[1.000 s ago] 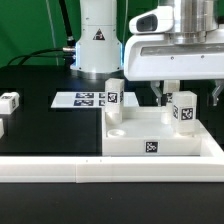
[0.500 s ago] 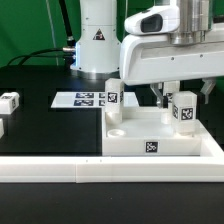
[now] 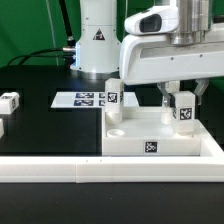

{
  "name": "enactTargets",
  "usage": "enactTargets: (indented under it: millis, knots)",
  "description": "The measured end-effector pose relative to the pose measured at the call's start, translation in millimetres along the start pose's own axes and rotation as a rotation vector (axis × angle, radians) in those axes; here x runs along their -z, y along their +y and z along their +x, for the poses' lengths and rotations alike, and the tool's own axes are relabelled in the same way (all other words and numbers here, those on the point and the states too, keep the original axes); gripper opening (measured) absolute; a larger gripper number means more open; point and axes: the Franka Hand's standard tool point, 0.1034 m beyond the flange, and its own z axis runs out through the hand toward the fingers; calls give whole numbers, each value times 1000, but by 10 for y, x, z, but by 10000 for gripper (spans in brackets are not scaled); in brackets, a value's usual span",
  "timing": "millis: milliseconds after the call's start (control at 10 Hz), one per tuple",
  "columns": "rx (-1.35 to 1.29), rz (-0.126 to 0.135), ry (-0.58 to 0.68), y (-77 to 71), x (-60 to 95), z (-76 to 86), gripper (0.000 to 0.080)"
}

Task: Assemble square table

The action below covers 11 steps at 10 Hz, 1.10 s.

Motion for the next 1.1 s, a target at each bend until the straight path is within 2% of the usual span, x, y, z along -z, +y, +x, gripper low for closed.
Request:
enactTargets:
  millis: [600, 1100]
  knots:
    - [-670, 31, 11, -14, -10, -4, 291]
    - [-1158, 34, -7, -66, -22, 0, 291]
